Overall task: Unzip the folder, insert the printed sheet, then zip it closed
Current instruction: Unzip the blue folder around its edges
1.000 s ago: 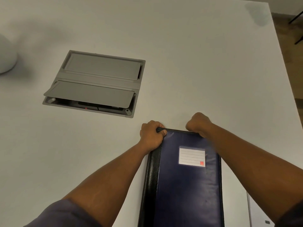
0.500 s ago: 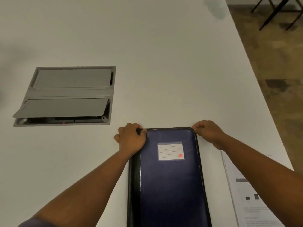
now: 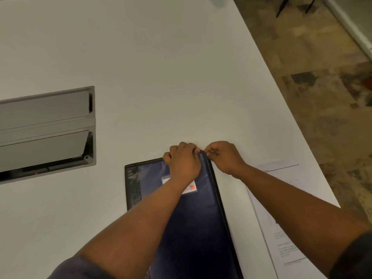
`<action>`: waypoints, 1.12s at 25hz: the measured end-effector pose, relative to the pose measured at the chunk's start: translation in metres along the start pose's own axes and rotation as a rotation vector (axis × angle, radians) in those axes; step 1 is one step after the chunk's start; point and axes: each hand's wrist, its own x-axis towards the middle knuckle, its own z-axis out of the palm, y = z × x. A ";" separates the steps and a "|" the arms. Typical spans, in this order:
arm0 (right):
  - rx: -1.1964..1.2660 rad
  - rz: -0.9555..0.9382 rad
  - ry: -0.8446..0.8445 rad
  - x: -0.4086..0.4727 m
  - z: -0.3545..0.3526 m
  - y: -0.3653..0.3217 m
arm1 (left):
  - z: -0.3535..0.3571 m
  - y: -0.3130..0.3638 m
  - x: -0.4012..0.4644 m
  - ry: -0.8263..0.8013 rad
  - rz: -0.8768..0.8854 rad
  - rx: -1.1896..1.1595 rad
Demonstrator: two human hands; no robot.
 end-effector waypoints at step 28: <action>-0.334 -0.457 -0.069 -0.056 -0.009 0.045 | 0.002 0.002 0.018 -0.123 -0.245 -0.279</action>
